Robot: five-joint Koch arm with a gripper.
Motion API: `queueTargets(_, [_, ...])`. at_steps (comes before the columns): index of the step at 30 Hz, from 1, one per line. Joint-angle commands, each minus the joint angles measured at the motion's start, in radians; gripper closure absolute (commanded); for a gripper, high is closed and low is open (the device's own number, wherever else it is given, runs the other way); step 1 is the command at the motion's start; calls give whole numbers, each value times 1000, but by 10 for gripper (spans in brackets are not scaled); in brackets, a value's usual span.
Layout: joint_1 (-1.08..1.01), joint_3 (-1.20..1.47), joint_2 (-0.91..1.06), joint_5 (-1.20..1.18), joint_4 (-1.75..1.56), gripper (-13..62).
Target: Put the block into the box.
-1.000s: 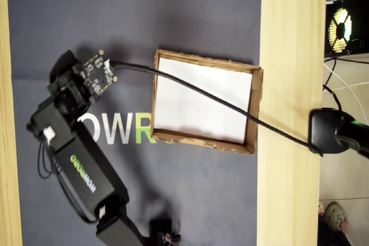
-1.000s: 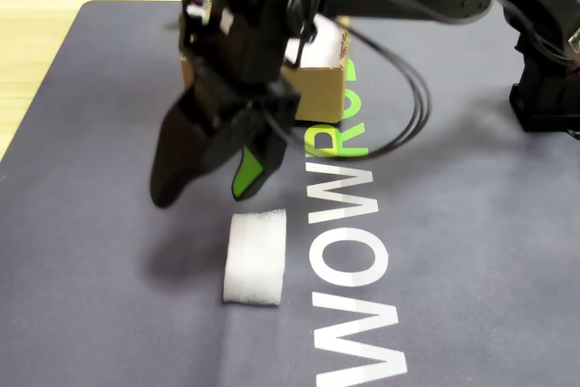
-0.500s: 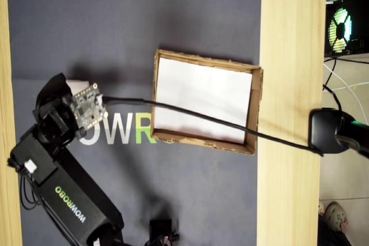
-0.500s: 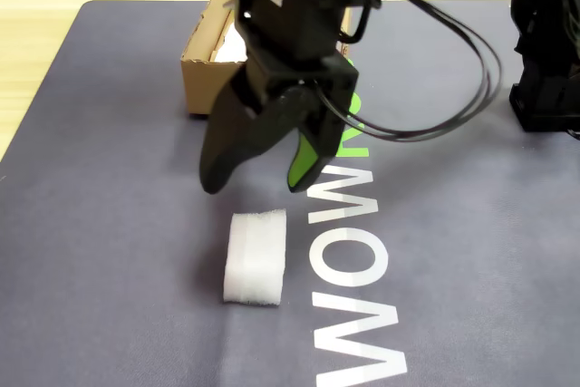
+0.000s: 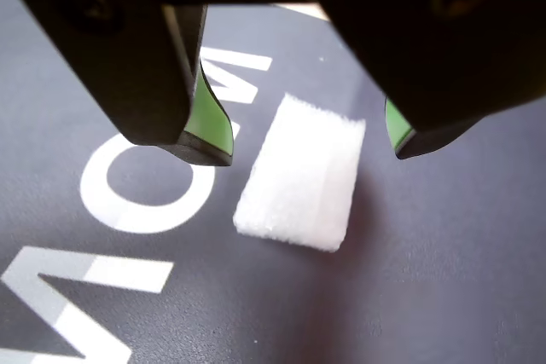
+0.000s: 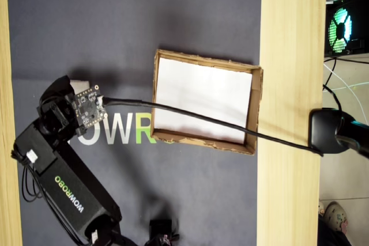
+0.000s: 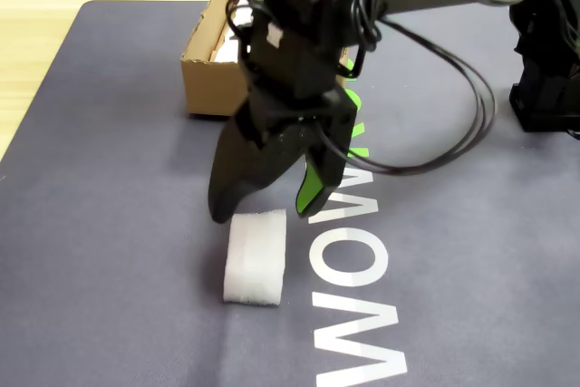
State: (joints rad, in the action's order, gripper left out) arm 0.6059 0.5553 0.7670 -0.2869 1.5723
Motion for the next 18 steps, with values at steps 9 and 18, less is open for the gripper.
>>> queueTargets(9, [-2,-261,-143,32,-14,153])
queueTargets(18, [-26,-397,-232,92,-15,341])
